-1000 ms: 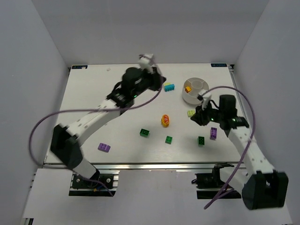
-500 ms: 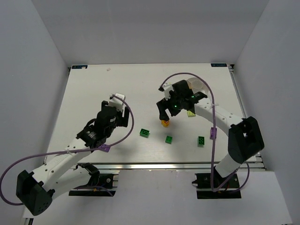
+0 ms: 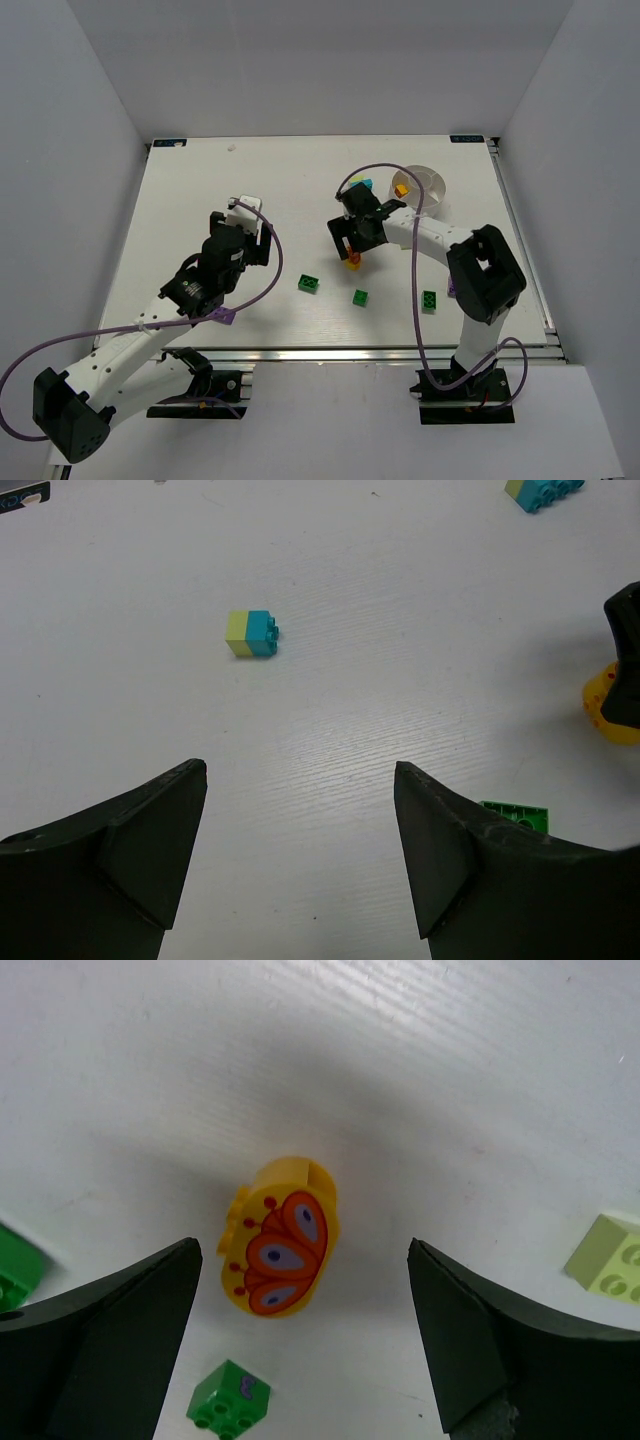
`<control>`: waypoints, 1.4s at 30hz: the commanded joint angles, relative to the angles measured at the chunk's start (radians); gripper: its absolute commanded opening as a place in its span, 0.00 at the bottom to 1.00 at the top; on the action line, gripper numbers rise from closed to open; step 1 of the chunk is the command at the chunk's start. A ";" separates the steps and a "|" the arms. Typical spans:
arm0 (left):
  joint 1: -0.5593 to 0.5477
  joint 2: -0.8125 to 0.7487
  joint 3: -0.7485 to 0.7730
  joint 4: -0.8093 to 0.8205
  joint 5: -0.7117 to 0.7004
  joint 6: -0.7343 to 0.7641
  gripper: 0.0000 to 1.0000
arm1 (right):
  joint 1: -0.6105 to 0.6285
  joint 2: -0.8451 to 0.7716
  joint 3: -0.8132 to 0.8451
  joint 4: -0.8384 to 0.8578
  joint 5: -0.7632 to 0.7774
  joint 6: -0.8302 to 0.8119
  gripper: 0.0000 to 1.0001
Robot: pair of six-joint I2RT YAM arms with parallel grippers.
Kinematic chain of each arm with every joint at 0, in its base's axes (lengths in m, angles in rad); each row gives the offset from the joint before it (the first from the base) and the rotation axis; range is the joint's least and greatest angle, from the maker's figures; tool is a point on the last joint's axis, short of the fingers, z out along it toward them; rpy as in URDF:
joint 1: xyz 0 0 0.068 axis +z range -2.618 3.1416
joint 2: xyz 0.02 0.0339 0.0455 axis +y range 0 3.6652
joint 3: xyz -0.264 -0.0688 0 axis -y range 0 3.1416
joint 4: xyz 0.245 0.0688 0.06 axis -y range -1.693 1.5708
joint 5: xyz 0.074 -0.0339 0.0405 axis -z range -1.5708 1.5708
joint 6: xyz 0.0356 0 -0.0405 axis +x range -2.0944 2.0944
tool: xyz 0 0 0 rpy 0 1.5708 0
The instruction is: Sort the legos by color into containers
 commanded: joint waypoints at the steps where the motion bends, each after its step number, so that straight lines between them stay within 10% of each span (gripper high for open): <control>1: 0.000 -0.013 0.019 0.008 -0.006 0.008 0.85 | -0.002 0.045 0.080 0.001 0.051 0.058 0.89; 15: 0.000 -0.023 0.018 0.012 0.000 0.014 0.85 | -0.006 0.099 0.108 -0.056 -0.021 0.073 0.76; 30: 0.000 -0.034 0.013 0.014 -0.006 0.016 0.85 | -0.072 0.018 0.241 -0.074 -0.075 -0.079 0.09; 42: 0.000 -0.036 0.013 0.017 0.006 0.017 0.85 | -0.183 0.038 0.505 -0.082 0.245 -0.292 0.04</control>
